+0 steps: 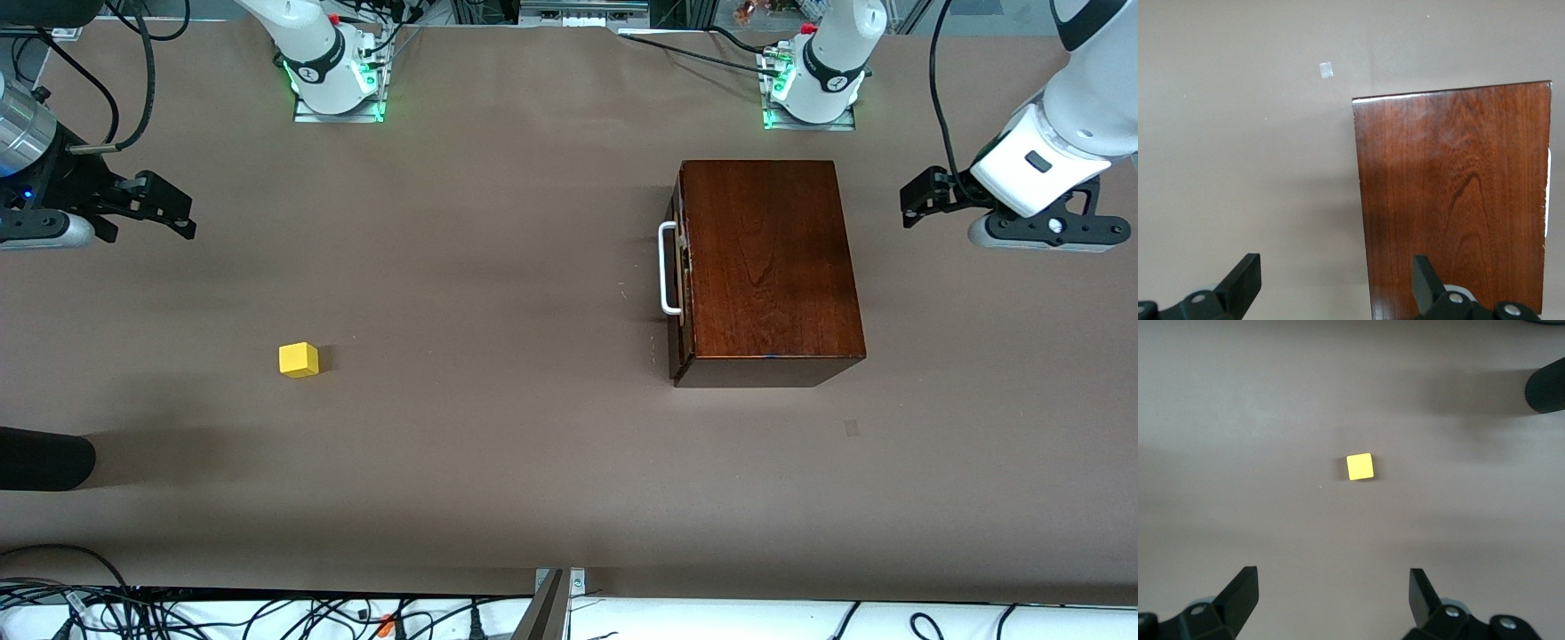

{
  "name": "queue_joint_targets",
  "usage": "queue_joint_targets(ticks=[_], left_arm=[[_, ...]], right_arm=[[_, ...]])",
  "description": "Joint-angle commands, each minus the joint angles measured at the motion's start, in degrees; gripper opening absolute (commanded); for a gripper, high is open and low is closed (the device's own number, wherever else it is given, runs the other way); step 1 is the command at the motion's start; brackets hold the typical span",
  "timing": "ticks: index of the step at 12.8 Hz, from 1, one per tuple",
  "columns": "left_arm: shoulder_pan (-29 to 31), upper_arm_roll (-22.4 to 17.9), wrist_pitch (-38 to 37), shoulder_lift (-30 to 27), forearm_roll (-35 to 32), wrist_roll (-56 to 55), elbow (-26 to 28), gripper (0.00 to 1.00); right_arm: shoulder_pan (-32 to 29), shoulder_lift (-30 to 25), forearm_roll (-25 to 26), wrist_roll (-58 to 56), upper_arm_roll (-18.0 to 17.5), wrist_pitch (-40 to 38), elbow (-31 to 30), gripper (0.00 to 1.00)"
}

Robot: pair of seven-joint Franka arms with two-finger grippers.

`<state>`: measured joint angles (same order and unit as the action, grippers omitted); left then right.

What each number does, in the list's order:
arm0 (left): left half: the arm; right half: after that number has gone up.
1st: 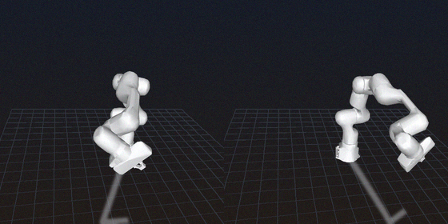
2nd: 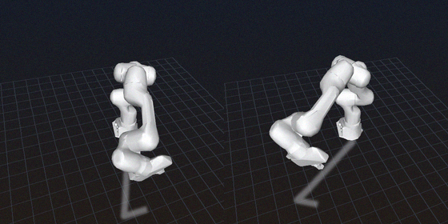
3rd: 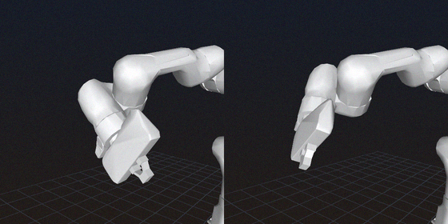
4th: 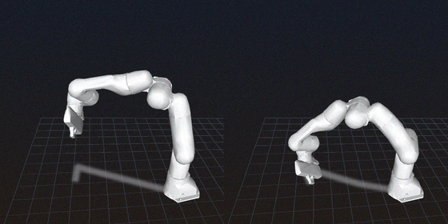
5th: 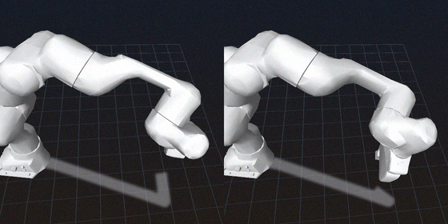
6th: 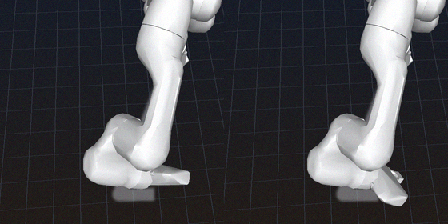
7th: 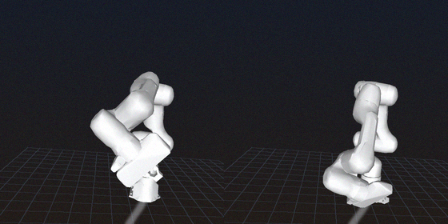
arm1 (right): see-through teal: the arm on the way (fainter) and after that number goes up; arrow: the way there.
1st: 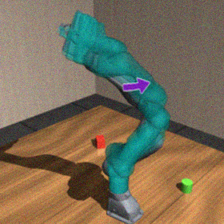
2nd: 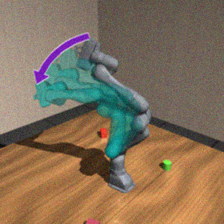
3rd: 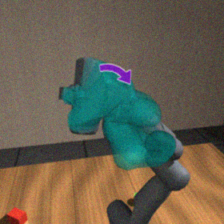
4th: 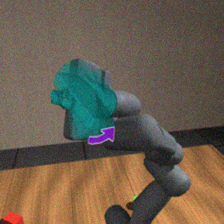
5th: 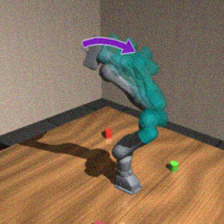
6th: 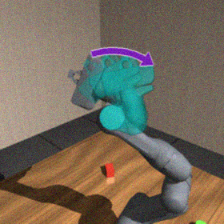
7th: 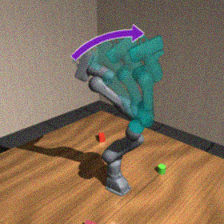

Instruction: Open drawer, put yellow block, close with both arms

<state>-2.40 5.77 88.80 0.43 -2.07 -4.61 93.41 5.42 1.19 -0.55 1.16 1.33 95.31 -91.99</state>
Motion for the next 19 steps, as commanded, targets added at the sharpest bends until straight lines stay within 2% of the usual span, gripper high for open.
queue_joint_targets(ticks=[1, 6, 8, 11, 14, 17, 19], left_arm=[[-0.3, -0.1, -2.3, 1.2, 1.4, -0.1, -2.6, 1.0], [-1.0, 1.2, -3.3, 1.9, 2.9, 0.6, -2.3, 1.0], [-1.5, 5.4, -3.0, 3.9, 2.0, -1.3, -2.4, 1.0], [-3.8, 11.4, -2.1, 8.2, 0.6, -11.4, -3.5, 1.0], [-14.6, 12.3, 0.8, 15.0, -8.1, -23.0, -6.5, 1.0], [-21.9, 12.2, 1.0, 26.0, -13.7, -32.4, -15.4, 1.0], [-25.1, 11.7, 1.1, 31.6, -16.2, -36.7, -19.3, 1.0]], right_arm=[[-0.5, 0.8, 0.2, -1.0, -0.2, -1.4, 1.9, 1.0], [-0.5, 0.7, 0.2, -1.0, -0.2, -1.4, 1.9, 1.0], [-0.5, 0.8, 0.2, -1.0, -0.2, -1.4, 1.8, 1.0], [-0.5, 0.8, 0.2, -1.0, -0.2, -1.4, 1.9, 1.0], [-0.5, 0.8, 0.2, -1.0, -0.2, -1.4, 1.9, 1.0], [-0.5, 0.7, 0.2, -1.0, -0.2, -1.4, 1.9, 1.0], [-0.5, 0.7, 0.2, -1.0, -0.2, -1.4, 1.9, 1.0]])
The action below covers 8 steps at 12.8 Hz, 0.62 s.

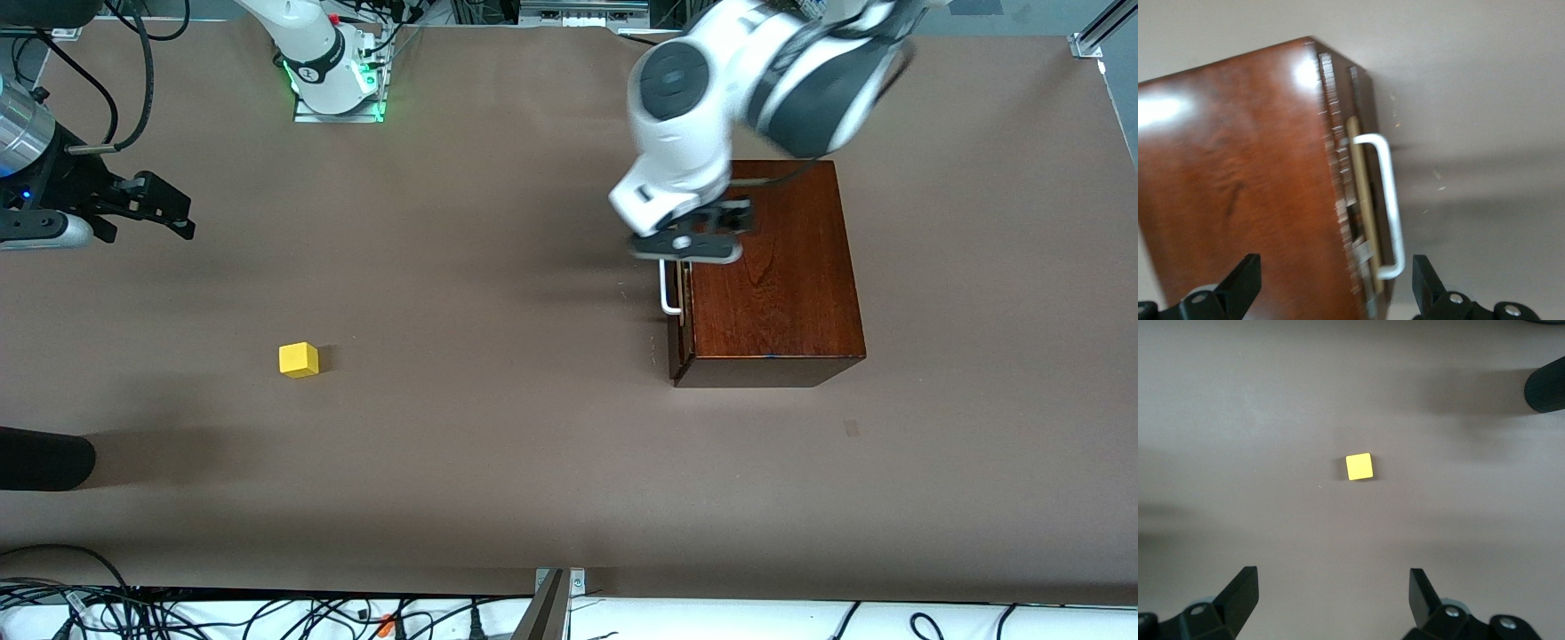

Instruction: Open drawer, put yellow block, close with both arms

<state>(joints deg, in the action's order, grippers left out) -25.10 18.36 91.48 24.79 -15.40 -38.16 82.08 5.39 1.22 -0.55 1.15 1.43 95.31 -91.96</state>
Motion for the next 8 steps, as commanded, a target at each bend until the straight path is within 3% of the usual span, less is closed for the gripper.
queue_joint_targets(ticks=[1, 8], left_arm=[[-3.2, -0.9, -1.0, 8.5, -4.4, -5.3, -8.0, 1.0], [-6.5, -0.9, 1.9, 13.3, -9.6, -15.9, -5.7, 1.0]], right_arm=[[-0.5, 0.8, 0.2, -1.0, -0.3, -1.4, 1.9, 1.0], [-0.5, 0.8, 0.2, -1.0, -0.3, -1.4, 1.9, 1.0]])
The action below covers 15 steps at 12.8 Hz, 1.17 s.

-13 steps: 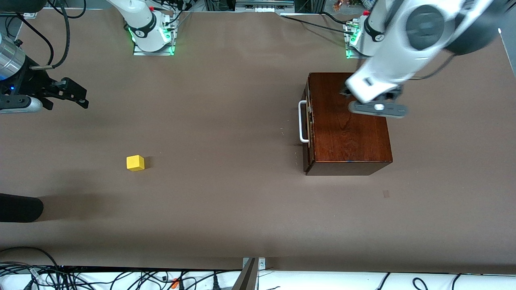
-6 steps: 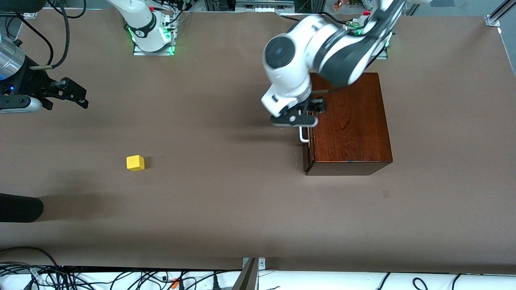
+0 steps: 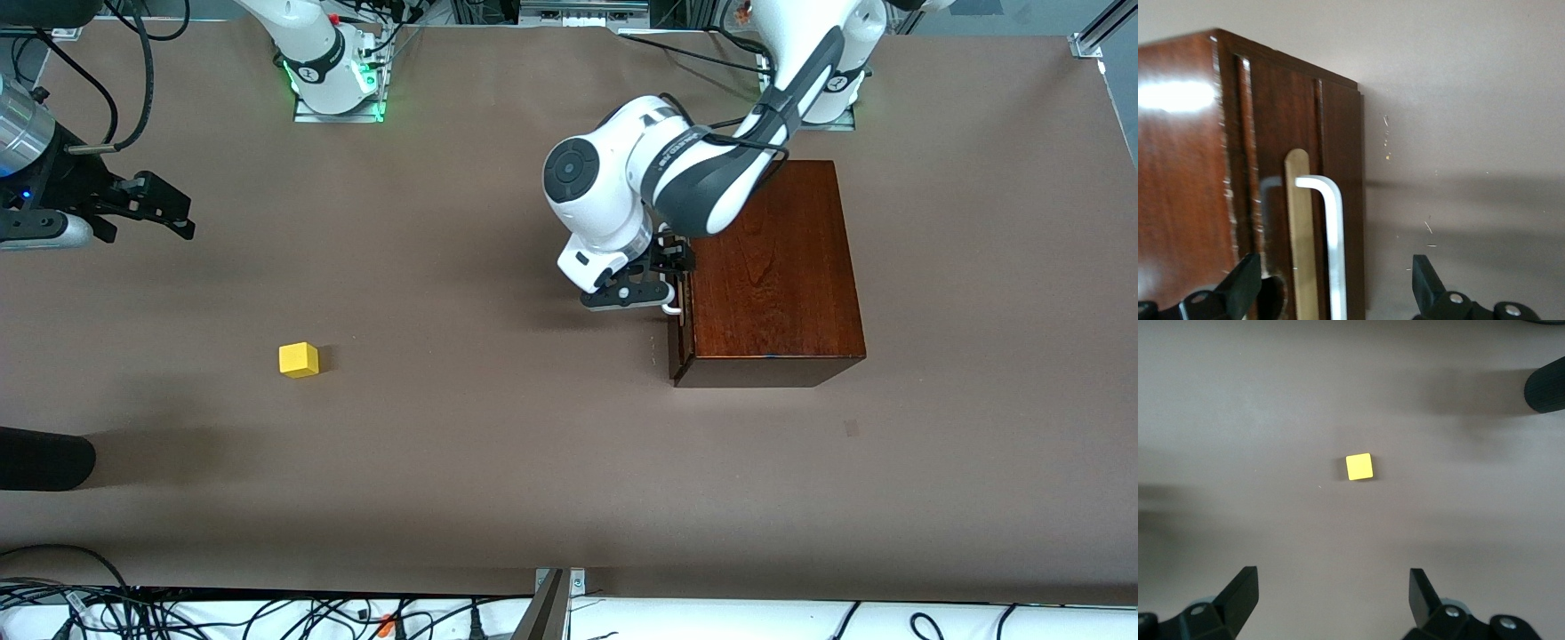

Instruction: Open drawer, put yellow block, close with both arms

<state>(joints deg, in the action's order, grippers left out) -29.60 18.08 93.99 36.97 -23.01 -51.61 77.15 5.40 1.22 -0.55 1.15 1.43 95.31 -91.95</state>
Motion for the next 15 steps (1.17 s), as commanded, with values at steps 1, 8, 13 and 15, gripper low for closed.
queue_joint_targets(ticks=[1, 8, 13, 15], left_arm=[[-2.0, -0.6, -0.7, 1.3, -2.0, -3.2, -0.3, 1.0], [-2.0, -0.3, -0.5, 0.6, -2.1, -7.5, 7.5, 1.0], [-1.4, -0.2, 5.5, -0.6, -2.0, -7.5, 12.5, 1.0], [-2.3, -0.2, 6.1, -0.5, -2.0, -7.5, 12.2, 1.0]], right_arm=[[-0.5, 0.8, 0.2, -1.0, -0.3, -1.4, 1.9, 1.0], [-0.5, 0.7, 0.2, -1.0, -0.3, -1.4, 1.9, 1.0], [-0.3, 0.7, 0.7, -0.9, -0.4, -1.1, 1.9, 1.0], [-0.3, 0.7, 0.6, -0.6, -0.5, -0.6, 1.9, 1.0]])
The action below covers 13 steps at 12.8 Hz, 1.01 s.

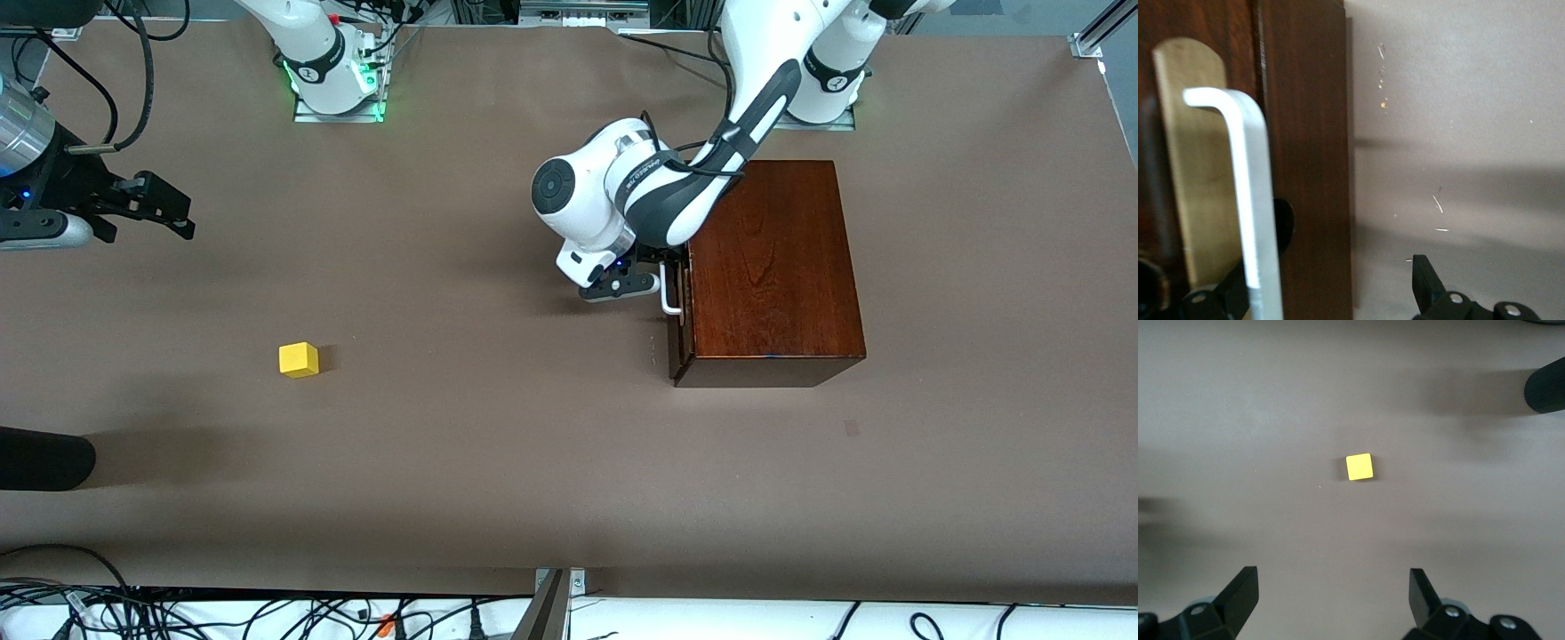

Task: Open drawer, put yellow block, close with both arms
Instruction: 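Pull the drawer open with the left gripper while the right gripper reaches the cube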

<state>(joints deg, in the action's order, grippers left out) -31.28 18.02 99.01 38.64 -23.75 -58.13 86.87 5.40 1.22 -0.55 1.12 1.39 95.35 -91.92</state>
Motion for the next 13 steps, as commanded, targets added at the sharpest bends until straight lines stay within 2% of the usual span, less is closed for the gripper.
queue_joint_targets(ticks=[1, 4, 7, 11, 13], left_arm=[[-0.5, -0.1, 1.1, -2.2, -1.3, -1.0, 2.7, 1.0], [-0.2, -0.2, 1.2, -1.7, -1.4, -1.0, 2.7, 1.0], [-0.1, -0.1, 4.7, -1.5, -1.2, -1.4, 2.7, 1.0], [-0.5, 0.0, 9.6, -1.5, 0.1, -2.8, 2.2, 1.0], [-0.7, 0.0, 12.8, -1.5, 2.5, -3.0, 1.9, 1.0]], right_arm=[[-0.4, 1.2, 0.6, -0.9, -0.4, -0.3, 1.8, 1.0], [0.0, 3.0, 0.7, -0.7, -0.5, 2.2, 1.8, 1.0], [0.1, 4.2, 0.6, -0.2, -0.6, 2.6, 1.7, 1.0], [-0.4, 9.2, 0.8, -1.0, -0.4, 5.4, 1.7, 1.0], [-0.5, 13.4, 0.8, -4.8, -0.4, 6.1, 1.8, 1.0]])
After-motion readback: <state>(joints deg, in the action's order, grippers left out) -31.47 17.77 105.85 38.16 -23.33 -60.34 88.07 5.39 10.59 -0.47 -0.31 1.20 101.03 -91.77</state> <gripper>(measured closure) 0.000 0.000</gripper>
